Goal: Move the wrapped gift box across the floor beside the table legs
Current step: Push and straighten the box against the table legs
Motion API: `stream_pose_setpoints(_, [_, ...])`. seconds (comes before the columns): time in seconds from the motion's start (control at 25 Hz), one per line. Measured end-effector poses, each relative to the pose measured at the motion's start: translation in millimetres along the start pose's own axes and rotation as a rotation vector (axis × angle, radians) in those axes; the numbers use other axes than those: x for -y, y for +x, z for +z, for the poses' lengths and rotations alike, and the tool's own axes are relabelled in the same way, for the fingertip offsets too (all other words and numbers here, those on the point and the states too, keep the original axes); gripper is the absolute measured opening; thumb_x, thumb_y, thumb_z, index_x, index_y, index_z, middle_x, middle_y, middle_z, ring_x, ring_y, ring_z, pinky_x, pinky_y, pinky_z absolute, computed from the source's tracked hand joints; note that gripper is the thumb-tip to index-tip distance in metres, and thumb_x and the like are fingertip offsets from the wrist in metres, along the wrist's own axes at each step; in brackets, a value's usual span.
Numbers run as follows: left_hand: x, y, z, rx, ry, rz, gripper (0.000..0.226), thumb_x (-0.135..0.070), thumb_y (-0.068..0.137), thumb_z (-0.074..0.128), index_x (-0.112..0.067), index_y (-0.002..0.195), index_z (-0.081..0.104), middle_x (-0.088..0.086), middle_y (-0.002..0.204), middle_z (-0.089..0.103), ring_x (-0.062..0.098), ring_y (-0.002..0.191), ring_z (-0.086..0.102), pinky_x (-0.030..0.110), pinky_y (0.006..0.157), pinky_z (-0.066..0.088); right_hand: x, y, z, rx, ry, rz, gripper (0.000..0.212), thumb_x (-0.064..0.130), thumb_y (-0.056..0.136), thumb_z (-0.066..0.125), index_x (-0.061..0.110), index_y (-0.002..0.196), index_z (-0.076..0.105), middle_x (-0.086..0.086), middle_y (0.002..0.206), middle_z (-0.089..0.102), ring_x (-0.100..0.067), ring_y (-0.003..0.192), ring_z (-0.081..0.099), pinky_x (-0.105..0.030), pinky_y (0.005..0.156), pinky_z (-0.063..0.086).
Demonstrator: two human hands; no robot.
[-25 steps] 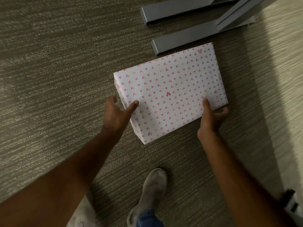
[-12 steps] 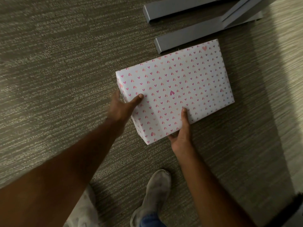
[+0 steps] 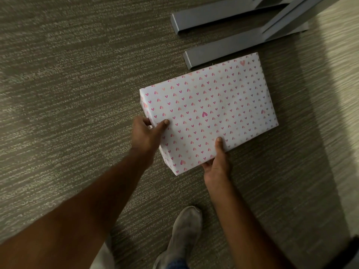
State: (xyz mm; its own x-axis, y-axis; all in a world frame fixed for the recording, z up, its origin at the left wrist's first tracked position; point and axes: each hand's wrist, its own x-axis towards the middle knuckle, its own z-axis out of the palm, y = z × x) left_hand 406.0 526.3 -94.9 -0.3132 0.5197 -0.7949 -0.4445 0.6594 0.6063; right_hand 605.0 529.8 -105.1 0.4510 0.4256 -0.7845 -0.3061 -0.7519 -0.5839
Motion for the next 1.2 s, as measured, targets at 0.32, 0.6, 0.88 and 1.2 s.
stream_pose_setpoints(0.32, [-16, 8, 29, 0.052, -0.002, 0.045, 0.039, -0.023, 0.093, 0.074, -0.012, 0.117, 0.045, 0.012, 0.129, 0.066, 0.029, 0.111, 0.07, 0.039, 0.077, 0.061, 31, 14, -3, 0.01, 0.015, -0.079, 0.034, 0.042, 0.091, 0.076, 0.03, 0.12, 0.064, -0.008, 0.124, 0.073, -0.026, 0.115, 0.069, -0.045, 0.085, 0.062])
stream_pose_setpoints(0.6, [-25, 28, 48, 0.064, -0.016, 0.046, 0.038, -0.022, 0.092, 0.076, -0.016, 0.109, 0.043, 0.011, 0.133, 0.062, 0.031, 0.119, 0.066, 0.057, 0.097, 0.06, 48, 34, 7, -0.004, 0.023, -0.117, 0.045, 0.04, 0.093, 0.075, 0.024, 0.133, 0.061, -0.011, 0.128, 0.071, -0.028, 0.118, 0.068, -0.046, 0.085, 0.062])
stream_pose_setpoints(0.88, [-22, 32, 56, 0.067, -0.031, 0.051, 0.039, -0.023, 0.091, 0.077, -0.015, 0.11, 0.044, 0.012, 0.133, 0.062, 0.033, 0.12, 0.065, 0.058, 0.098, 0.059, 55, 43, 7, 0.028, 0.01, -0.11, 0.026, 0.039, 0.095, 0.073, 0.027, 0.117, 0.065, -0.012, 0.128, 0.071, -0.031, 0.121, 0.067, -0.058, 0.1, 0.058])
stream_pose_setpoints(1.2, [-25, 34, 60, 0.047, 0.0, 0.047, 0.047, -0.025, 0.091, 0.077, -0.008, 0.122, 0.045, 0.011, 0.134, 0.062, 0.032, 0.12, 0.064, 0.057, 0.098, 0.059, 57, 47, 7, 0.027, 0.003, -0.123, 0.038, 0.039, 0.094, 0.073, 0.025, 0.129, 0.064, -0.011, 0.131, 0.07, -0.031, 0.123, 0.066, -0.059, 0.099, 0.058])
